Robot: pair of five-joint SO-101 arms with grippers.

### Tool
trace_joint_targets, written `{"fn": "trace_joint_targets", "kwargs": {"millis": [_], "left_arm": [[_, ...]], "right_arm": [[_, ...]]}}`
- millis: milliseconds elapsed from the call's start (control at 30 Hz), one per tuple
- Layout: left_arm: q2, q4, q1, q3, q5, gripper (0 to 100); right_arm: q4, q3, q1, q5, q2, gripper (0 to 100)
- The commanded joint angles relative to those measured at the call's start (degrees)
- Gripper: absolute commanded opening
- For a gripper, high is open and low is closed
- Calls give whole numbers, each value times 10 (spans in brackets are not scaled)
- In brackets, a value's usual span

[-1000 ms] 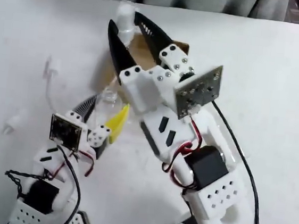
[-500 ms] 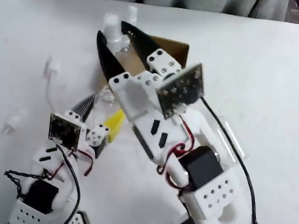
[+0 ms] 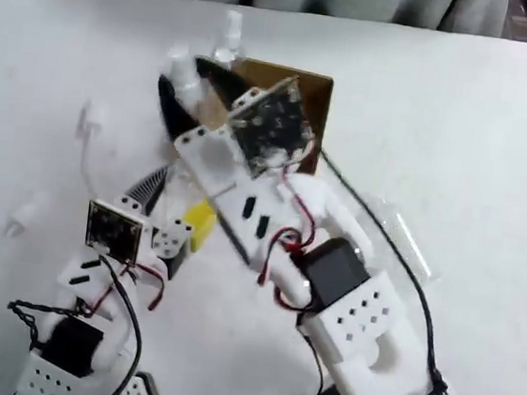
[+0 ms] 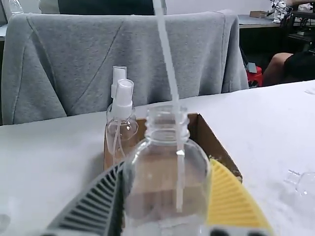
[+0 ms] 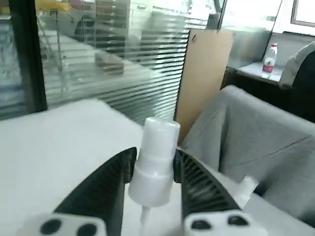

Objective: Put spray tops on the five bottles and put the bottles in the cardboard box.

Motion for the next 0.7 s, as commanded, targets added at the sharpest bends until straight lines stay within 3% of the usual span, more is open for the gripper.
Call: {"fn": "trace_joint_targets", "kwargs": {"millis": [0,367,567,667], "left_arm": [[-10,-4,-7,-11,-4,20],[-10,-4,-7,-11,-3,20],[-10,-4,-7,-11,-2,20],[-10,-4,-7,-11,-2,20]], "right_arm": [[88,-69,-19,11,-1,16],[139,-91,-18,50,57,23],[226,-142,-18,48,65,211],[272,-183,-18,46,65,240]]}}
